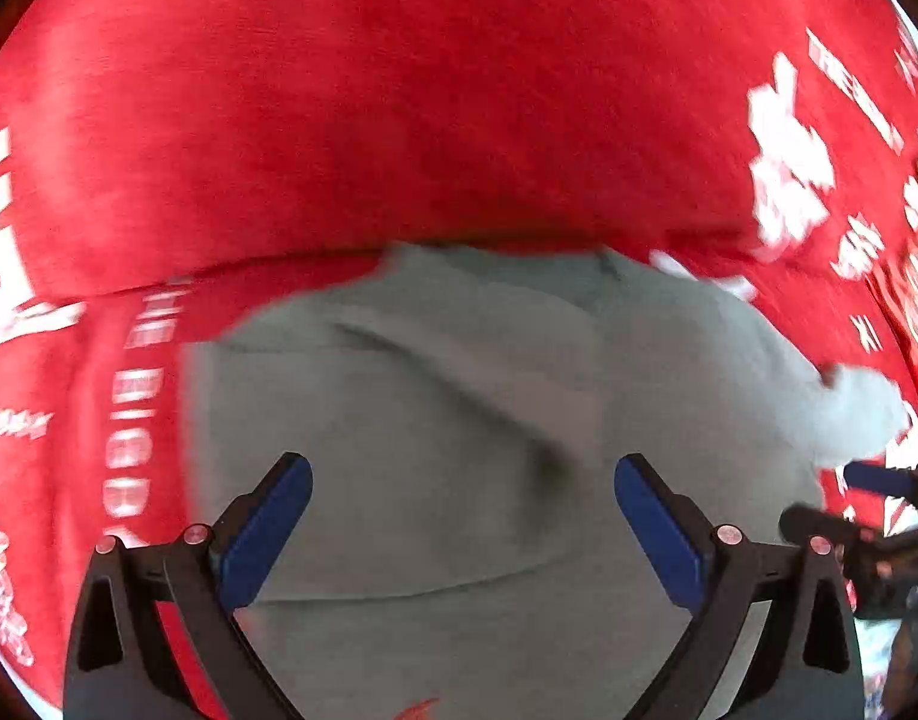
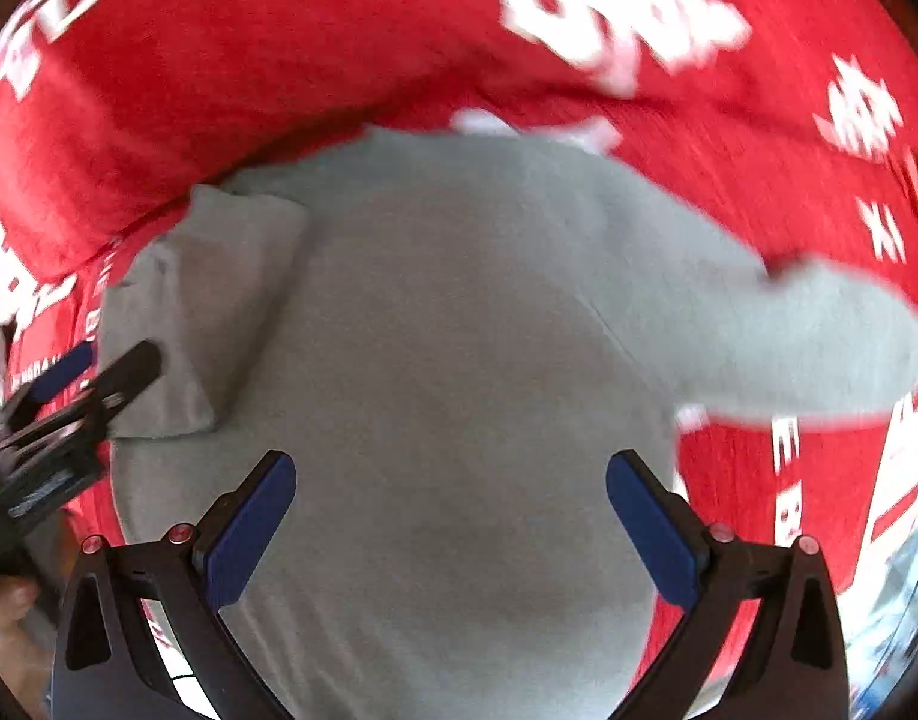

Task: Fold small clothes
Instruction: 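Fold the held sleeve and side across the sweatshirt body with the left tool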

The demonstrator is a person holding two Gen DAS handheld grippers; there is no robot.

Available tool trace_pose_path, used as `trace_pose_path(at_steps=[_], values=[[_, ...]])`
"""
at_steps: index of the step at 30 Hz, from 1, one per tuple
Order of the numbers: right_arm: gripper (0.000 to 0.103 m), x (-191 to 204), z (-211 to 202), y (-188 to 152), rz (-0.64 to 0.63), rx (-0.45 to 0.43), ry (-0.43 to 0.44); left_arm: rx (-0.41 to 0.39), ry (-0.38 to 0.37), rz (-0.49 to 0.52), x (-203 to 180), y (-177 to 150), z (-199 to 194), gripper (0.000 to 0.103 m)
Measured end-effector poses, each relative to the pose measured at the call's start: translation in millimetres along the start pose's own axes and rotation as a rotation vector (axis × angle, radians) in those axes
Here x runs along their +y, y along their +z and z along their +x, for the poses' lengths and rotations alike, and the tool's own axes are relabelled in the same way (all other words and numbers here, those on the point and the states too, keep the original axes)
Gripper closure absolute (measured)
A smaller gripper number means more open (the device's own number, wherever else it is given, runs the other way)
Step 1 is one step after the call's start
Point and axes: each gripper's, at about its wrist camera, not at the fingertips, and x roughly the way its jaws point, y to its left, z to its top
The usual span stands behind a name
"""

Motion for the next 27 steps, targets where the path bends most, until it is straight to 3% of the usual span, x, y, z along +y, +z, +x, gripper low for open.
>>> trace_pose_path(at_steps=[4, 7, 8, 11, 12, 13, 14, 15, 17, 18, 19, 21, 22, 23, 24, 25, 26, 27], values=[[0.0, 73.6, 7.7, 29.2, -0.234, -0.06, -0.04, 0.07, 0.148, -0.124, 75.8, 6.7, 13.7, 0.002], [0.0, 140.6, 35.3, 50.7, -0.449, -0.126, -0.103, 0.17, 0.125, -0.239, 117.7, 6.9, 44.8, 0.004], [0.0, 147.2, 39.5, 53.1, -0.468, -0.13, -0.113, 0.185, 0.117, -0.253, 124.3, 8.6, 52.9, 0.01], [0.003, 175.2, 76.3, 73.5, -0.535, -0.133, -0.224, 0.208, 0.104, -0.277, 134.0, 12.8, 74.8, 0.013], [0.012, 178.5, 84.7, 77.3, -0.541, -0.128, -0.259, 0.205, 0.089, -0.28, 134.3, 14.1, 78.9, 0.017], [0.058, 179.7, 90.6, 80.9, -0.545, -0.123, -0.281, 0.203, 0.079, -0.277, 132.7, 15.3, 81.7, 0.031], [0.094, 179.9, 93.1, 82.9, -0.546, -0.115, -0.279, 0.188, 0.077, -0.269, 129.5, 16.3, 81.2, 0.043], [0.096, 172.7, 93.9, 89.5, -0.5, -0.081, -0.187, 0.174, 0.064, -0.265, 127.0, 17.3, 79.4, 0.065], [0.096, 157.9, 80.8, 94.0, -0.405, -0.117, -0.114, 0.176, 0.031, -0.273, 123.1, 18.8, 77.7, 0.071], [0.096, 134.3, 61.6, 93.9, -0.291, -0.172, 0.012, 0.177, 0.036, -0.268, 122.0, 18.5, 76.7, 0.071], [0.096, 125.1, 56.6, 92.8, -0.251, -0.184, 0.051, 0.176, 0.039, -0.265, 121.5, 17.9, 75.3, 0.071], [0.095, 68.4, 43.2, 80.7, -0.005, -0.208, 0.18, 0.175, 0.042, -0.258, 119.2, 17.0, 73.1, 0.071], [0.091, 43.9, 46.2, 74.0, 0.106, -0.188, 0.234, 0.177, 0.045, -0.254, 116.8, 17.0, 72.9, 0.07], [0.089, 31.8, 48.7, 69.7, 0.165, -0.174, 0.265, 0.18, 0.06, -0.251, 113.0, 19.5, 73.3, 0.059], [0.076, 3.8, 58.5, 57.1, 0.311, -0.124, 0.341, 0.187, 0.097, -0.245, 112.5, 19.5, 72.9, 0.046], [0.052, -18.0, 68.5, 44.4, 0.425, -0.079, 0.398, 0.194, 0.136, -0.243, 110.4, 20.8, 77.4, 0.025], [0.041, -25.6, 71.3, 39.3, 0.464, -0.068, 0.415, 0.194, 0.141, -0.244, 108.5, 20.9, 79.4, 0.024], [0.04, -37.2, 73.5, 28.7, 0.528, -0.068, 0.458, 0.194, 0.111, -0.253, 110.1, 19.5, 79.7, 0.031]])
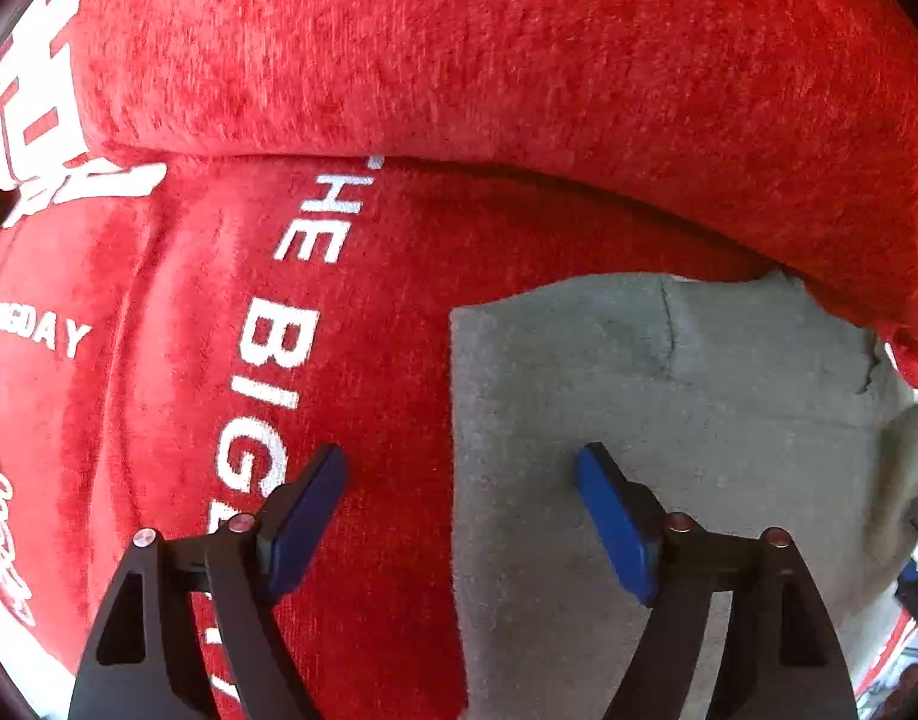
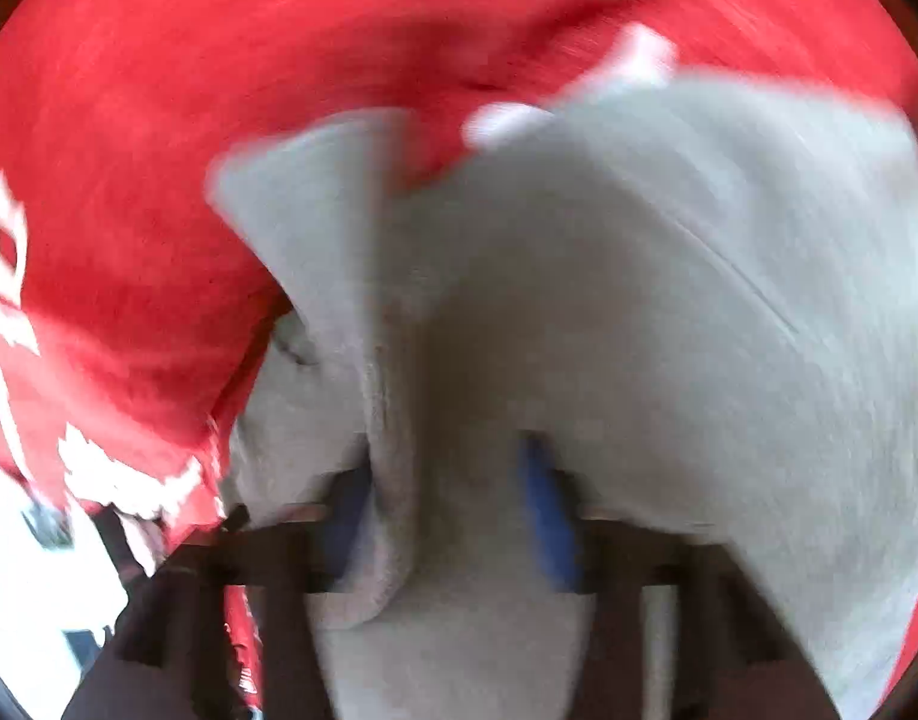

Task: Fold small clothes
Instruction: 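Fold the held sleeve and side across the sweatshirt body with the left tool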

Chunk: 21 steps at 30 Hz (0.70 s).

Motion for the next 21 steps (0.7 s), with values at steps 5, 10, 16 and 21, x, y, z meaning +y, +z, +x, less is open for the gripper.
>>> trace_pose_path(at_steps=[5, 10, 16, 21], values=[[0.095, -4.2, -7.6, 0.9, 0.067, -0.009, 0.024, -0.038, -0.112, 0.014, 3.8, 4.6, -21.0, 0.095], [0.097, 15.6, -17.4, 3.1, -0.027, -0.029, 0.017, -0.012, -0.115, 0.016, 13.9, -3.5, -18.6, 0.095], [0.096, -27.6, -20.3, -14.1, 0.028, 0.026, -0.089, -0.024, -0.064, 0.033, 7.7, -4.4, -29.1, 0.094], [0.079, -25.4, -35.2, -24.2, -0.003, 0.064, -0.131, 0.014, -0.025, 0.056, 10.6, -14.7, -61.9, 0.094]])
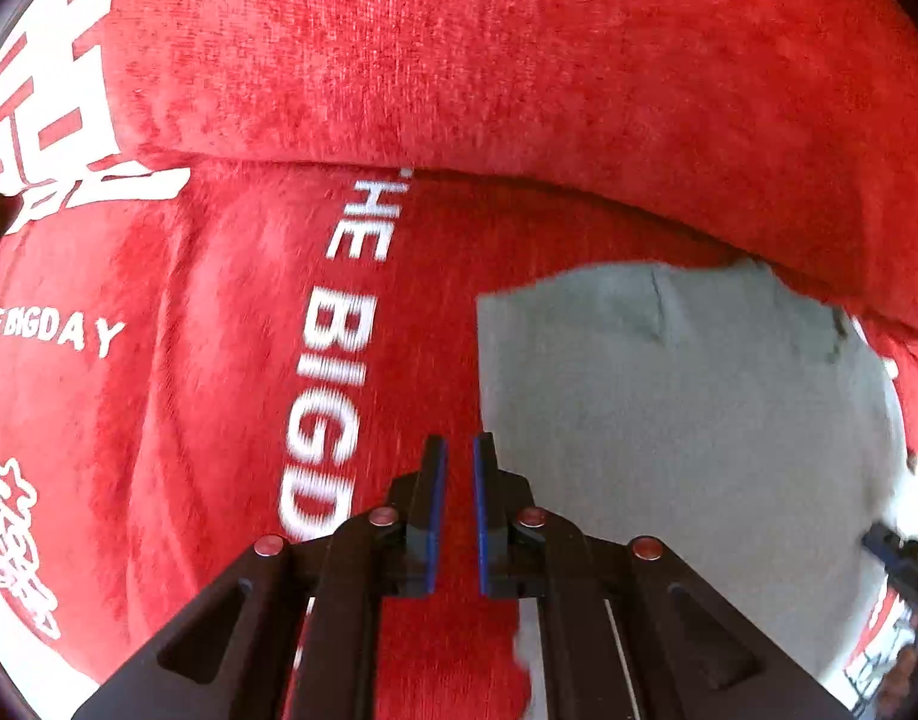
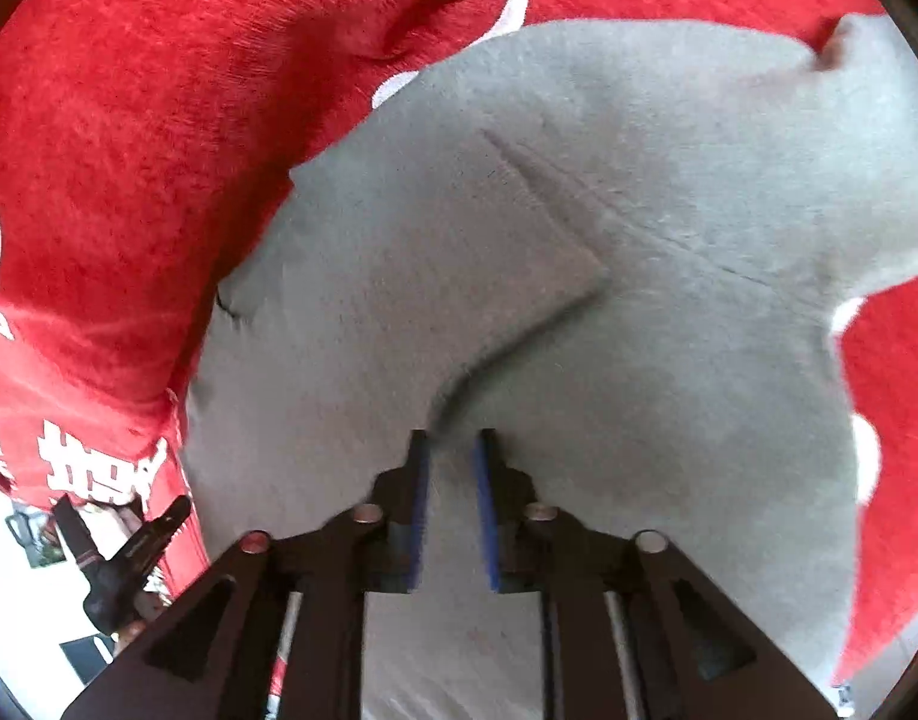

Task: Fold small clothes
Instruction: 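Fold the held sleeve and side across the sweatshirt body with the left tool, then open the left tool and release the folded side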

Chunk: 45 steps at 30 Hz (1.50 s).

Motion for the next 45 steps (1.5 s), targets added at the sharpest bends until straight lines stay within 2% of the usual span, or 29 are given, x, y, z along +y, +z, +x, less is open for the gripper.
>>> trace_pose_path(at_steps=[2, 6, 7, 9, 10, 11, 12, 13, 15, 16, 17, 19, 23, 25, 29, 30, 31, 32, 33, 36, 40, 45], values=[[0.079, 0.8, -17.9, 2.2, -0.035, -0.027, 0.021, -0.004, -0.017, 0.054, -12.0, -14.0, -16.7, 0.094], [0.079, 26.8, -21.2, 19.1, -0.129, -0.056, 0.018, -0.02, -0.035, 0.141, -51.4, -33.4, -17.6, 0.094], [0.079, 30.1, -18.1, 21.2, -0.14, -0.053, 0.014, -0.01, -0.016, 0.158, -58.3, -38.3, -9.3, 0.094], [0.079, 34.7, -0.7, 30.8, -0.192, -0.031, -0.041, 0.038, 0.08, 0.194, -68.9, -49.3, 14.6, 0.094], [0.087, 29.2, 10.0, 34.1, -0.207, -0.005, -0.109, 0.006, 0.086, 0.198, -69.8, -54.9, 13.9, 0.094], [0.089, 24.3, 19.5, 33.4, -0.206, 0.005, -0.124, -0.017, 0.084, 0.201, -66.9, -57.9, 11.1, 0.094], [0.089, 15.0, 17.3, 34.6, -0.181, 0.004, -0.088, -0.011, 0.091, 0.208, -67.5, -60.8, 8.6, 0.094], [0.08, 8.4, 11.7, 34.5, -0.161, 0.011, -0.078, -0.007, 0.101, 0.21, -67.7, -63.4, 4.9, 0.094], [0.064, 2.9, 5.2, 30.2, -0.158, 0.021, -0.153, -0.004, 0.114, 0.205, -69.8, -66.5, -2.7, 0.094], [0.057, 2.0, -0.9, 25.0, -0.167, 0.025, -0.144, -0.003, 0.121, 0.207, -72.8, -68.5, -7.6, 0.094], [0.053, 5.1, -4.9, 20.3, -0.191, 0.032, -0.144, -0.003, 0.124, 0.208, -74.6, -69.3, -11.5, 0.094], [0.043, 17.7, -13.4, 8.8, -0.282, 0.032, -0.202, 0.003, 0.132, 0.206, -84.1, -71.3, -19.0, 0.094], [0.04, 38.0, -26.2, -13.0, -0.423, 0.029, -0.309, -0.006, 0.13, 0.207, -98.9, -70.8, -29.3, 0.094], [0.035, 46.1, -29.9, -19.0, -0.453, 0.028, -0.332, -0.012, 0.124, 0.214, -111.3, -75.5, -38.1, 0.094], [0.031, 58.6, -39.8, -22.6, -0.497, 0.016, -0.368, 0.012, 0.1, 0.215, -128.8, -84.2, -44.6, 0.094], [0.026, 59.7, -41.4, -23.3, -0.506, 0.013, -0.376, 0.027, 0.101, 0.216, -133.7, -87.2, -43.9, 0.09], [0.023, 61.3, -43.4, -24.6, -0.517, 0.009, -0.384, 0.04, 0.109, 0.217, -138.5, -91.1, -43.6, 0.075], [0.023, 63.5, -47.7, -25.9, -0.53, 0.004, -0.393, 0.057, 0.111, 0.213, -138.2, -91.0, -38.0, 0.019], [0.023, 65.0, -49.8, -27.3, -0.553, 0.0, -0.409, 0.068, 0.115, 0.204, -138.7, -91.4, -35.6, 0.001], [0.023, 64.6, -55.1, -30.1, -0.579, 0.0, -0.438, 0.061, 0.114, 0.206, -147.7, -96.9, -37.0, 0.001], [0.016, 62.3, -58.3, -34.5, -0.611, -0.011, -0.481, 0.059, 0.132, 0.218, -159.7, -99.3, -38.1, 0.001], [0.016, 56.9, -58.3, -35.0, -0.622, -0.026, -0.537, 0.068, 0.136, 0.243, -173.5, -97.1, -34.1, 0.001]])
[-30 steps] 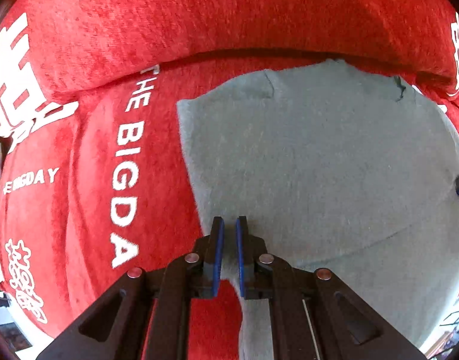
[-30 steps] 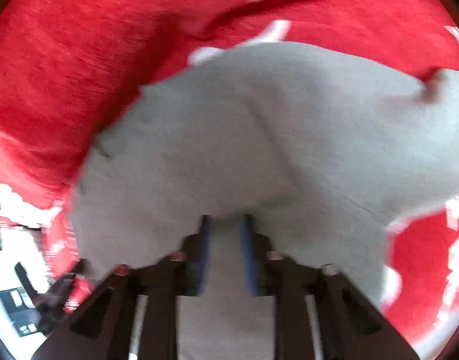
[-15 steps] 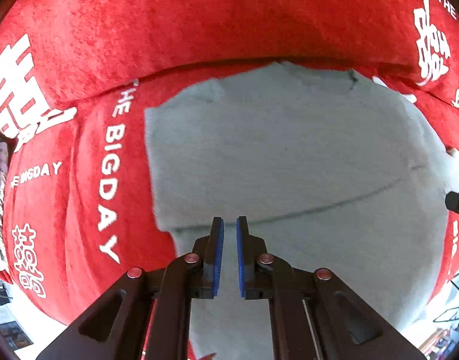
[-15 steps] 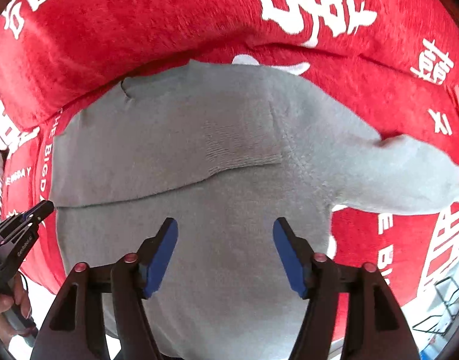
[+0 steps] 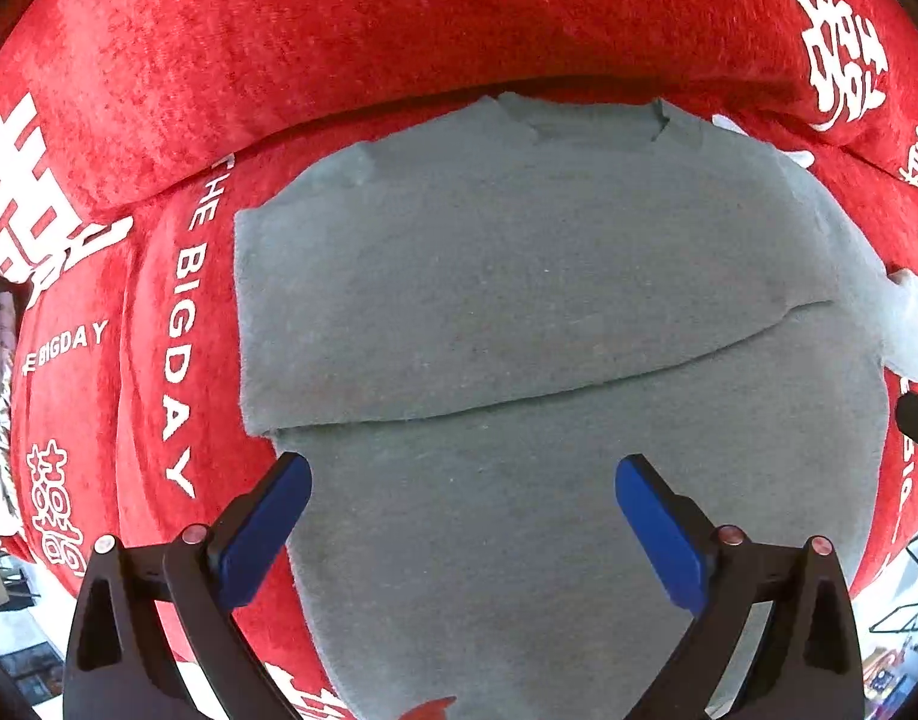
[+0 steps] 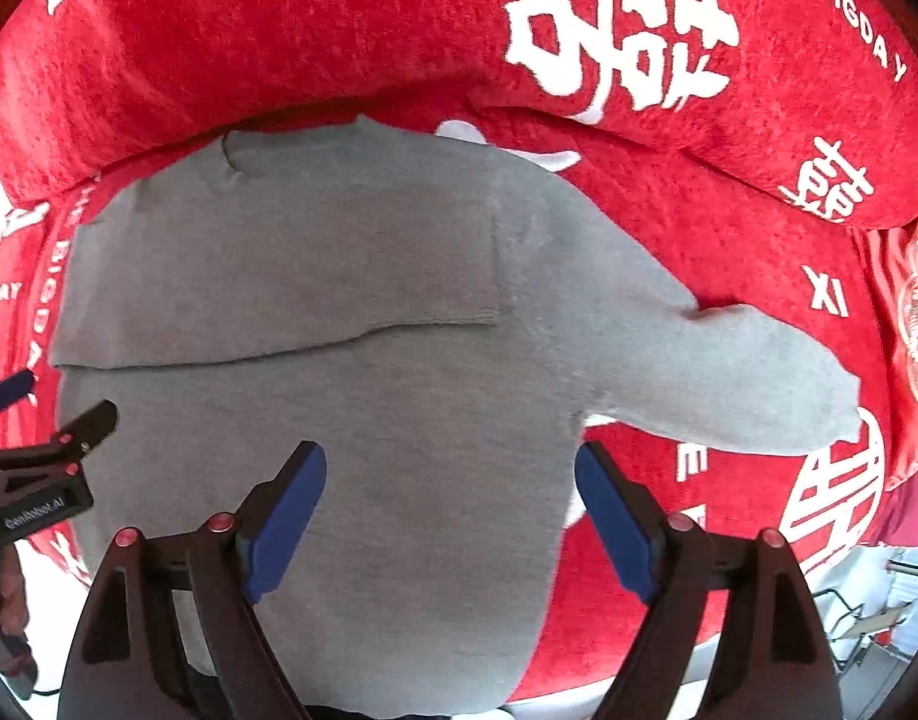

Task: Fold small clothes
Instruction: 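Open the left tool and release the folded side, then move the right tool to the other sweatshirt sleeve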

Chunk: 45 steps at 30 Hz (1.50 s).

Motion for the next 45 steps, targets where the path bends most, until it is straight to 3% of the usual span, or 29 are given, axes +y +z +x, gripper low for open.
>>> trace_pose_path(at_steps=[10, 21, 24, 29, 33, 41, 43, 45], values=[[0.016, -19.0, 11.5, -0.7, 0.022, 0.036, -0.008, 0.052, 0.02, 0.036, -30.5, 3.1, 9.9, 0.001], [0.016, -70.6, 37.4, -12.1, 0.111, 0.051, 0.042, 0.084, 0.095, 0.048, -76.4, 13.0, 23.2, 0.001], [0.016, -106.6, 48.8, -20.1, 0.244, 0.044, 0.158, 0.104, 0.129, 0.054, -89.1, 17.5, 27.9, 0.001], [0.016, -200.7, 79.9, -54.1, 0.634, 0.022, 0.388, 0.12, 0.042, 0.083, -116.3, 22.8, 32.2, 0.001], [0.016, -268.6, 105.9, -96.7, 0.965, -0.047, 0.573, 0.121, -0.021, 0.095, -139.7, 26.2, 33.7, 0.001], [0.016, -299.7, 122.9, -103.6, 1.064, -0.084, 0.635, 0.132, -0.053, 0.127, -179.8, 31.1, 39.4, 0.001], [0.016, -298.8, 121.6, -95.8, 1.036, -0.058, 0.588, 0.126, -0.048, 0.137, -187.5, 31.7, 39.6, 0.001], [0.016, -286.9, 113.7, -81.8, 0.926, -0.031, 0.498, 0.126, -0.045, 0.145, -195.5, 32.2, 40.2, 0.001]])
